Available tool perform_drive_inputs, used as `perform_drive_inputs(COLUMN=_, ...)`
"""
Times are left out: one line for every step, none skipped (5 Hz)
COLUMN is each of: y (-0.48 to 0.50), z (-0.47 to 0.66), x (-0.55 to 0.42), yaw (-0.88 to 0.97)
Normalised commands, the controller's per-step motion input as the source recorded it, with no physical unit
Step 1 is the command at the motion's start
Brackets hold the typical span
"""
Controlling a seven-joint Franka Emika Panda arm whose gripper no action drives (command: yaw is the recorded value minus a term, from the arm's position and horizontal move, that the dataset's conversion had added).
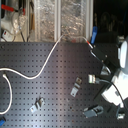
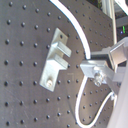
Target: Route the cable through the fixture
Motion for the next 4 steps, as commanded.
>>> perform_drive_inputs(y=-0.068, z=0.05, x=-0.382, yaw=0.0)
perform_drive_inputs(y=-0.047, z=0.11, x=-0.343, yaw=0.0)
perform_drive_inputs(y=-0.013, z=0.11, x=-0.324, yaw=0.0)
perform_drive_inputs(y=0.01, z=0.1, x=-0.299, yaw=0.0)
